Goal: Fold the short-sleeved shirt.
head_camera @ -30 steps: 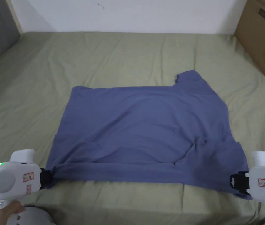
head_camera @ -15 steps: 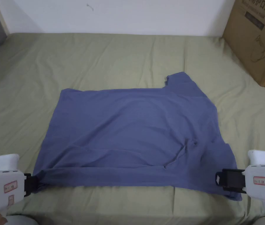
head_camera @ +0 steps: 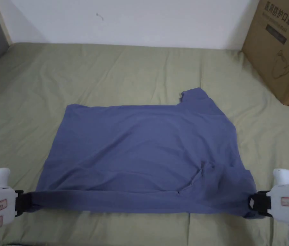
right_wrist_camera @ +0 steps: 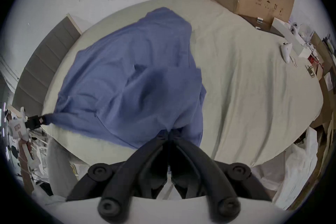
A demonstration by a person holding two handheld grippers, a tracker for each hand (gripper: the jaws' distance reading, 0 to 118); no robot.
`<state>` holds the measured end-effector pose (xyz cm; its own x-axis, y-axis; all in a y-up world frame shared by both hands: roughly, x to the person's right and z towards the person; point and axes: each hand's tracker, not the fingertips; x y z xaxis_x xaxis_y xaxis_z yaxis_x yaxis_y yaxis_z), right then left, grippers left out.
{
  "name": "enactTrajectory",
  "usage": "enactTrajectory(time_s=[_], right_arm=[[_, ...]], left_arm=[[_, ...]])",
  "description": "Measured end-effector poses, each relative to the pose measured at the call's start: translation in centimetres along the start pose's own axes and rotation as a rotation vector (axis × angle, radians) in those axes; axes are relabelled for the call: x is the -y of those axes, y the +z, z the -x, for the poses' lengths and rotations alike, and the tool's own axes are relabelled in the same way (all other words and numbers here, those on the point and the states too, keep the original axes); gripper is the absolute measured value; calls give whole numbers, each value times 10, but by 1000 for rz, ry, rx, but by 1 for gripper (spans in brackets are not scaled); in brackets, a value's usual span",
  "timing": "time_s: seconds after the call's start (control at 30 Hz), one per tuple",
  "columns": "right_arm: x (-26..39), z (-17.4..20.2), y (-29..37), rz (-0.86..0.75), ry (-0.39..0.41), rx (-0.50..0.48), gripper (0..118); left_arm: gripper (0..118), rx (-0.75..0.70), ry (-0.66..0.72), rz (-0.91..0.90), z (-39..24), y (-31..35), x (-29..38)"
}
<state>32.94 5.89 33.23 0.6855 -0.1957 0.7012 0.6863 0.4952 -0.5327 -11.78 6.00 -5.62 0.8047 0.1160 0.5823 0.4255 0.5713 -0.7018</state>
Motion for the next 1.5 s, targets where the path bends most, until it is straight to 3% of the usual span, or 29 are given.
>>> enactTrajectory(time_s=[0.23,0.47,0.5,0.53,0.57,0.6,0.63,0.67,0.87,0.9,0.93,0.97,1.0,1.03,1.1,1.2,1.23,1.33,1.37,1.5], right_arm=[[-69,5,1,-57,4,-5,0],[-118,11,-60,10,7,60,0],[-121,12,-68,26,9,59,0],[-122,12,-76,40,13,61,1],[-121,12,-81,50,11,76,19],[-121,11,-85,69,17,83,45],[-122,5,-92,79,13,90,72],[-120,3,-90,72,11,91,80],[-107,1,-47,-26,5,55,78],[-102,4,-35,-58,17,55,71],[-98,5,-25,-88,35,56,57],[-91,8,-16,-158,31,78,14],[-84,9,-11,-194,13,98,0],[-75,14,-3,-161,15,88,0],[-62,10,-4,-152,-18,-2,0],[-48,14,-15,-102,-22,7,0],[-43,15,-17,-88,-18,16,0],[-32,18,-19,-71,-34,-1,0],[-29,18,-20,-65,-39,-11,0],[-22,10,-26,-65,-50,2,0]], left_arm=[[2,-15,-33,-31,-16,-4,-54],[3,-65,-110,3,-33,-60,-109],[9,-69,-122,8,-34,-68,-111],[24,-78,-139,20,-36,-74,-113],[57,-94,-145,33,-32,-84,-114],[81,-102,-147,41,-32,-89,-114],[93,-100,-138,54,-30,-91,-113],[96,-81,-113,51,-27,-87,-109],[94,-41,-40,-22,-11,-44,-91],[89,-18,-28,-36,-9,-34,-84],[75,14,-16,-49,-8,-22,-77],[39,34,-11,-63,-9,-8,-68],[6,52,-4,-67,-9,-2,-57],[0,51,2,-57,-8,0,-46],[0,65,10,-35,-11,6,-27],[0,42,12,-21,-14,0,-13],[2,36,5,-26,-14,-4,-12],[80,33,9,-1,-15,-14,-22],[100,38,0,12,-13,-23,-25],[98,47,5,38,-12,-43,-34]])
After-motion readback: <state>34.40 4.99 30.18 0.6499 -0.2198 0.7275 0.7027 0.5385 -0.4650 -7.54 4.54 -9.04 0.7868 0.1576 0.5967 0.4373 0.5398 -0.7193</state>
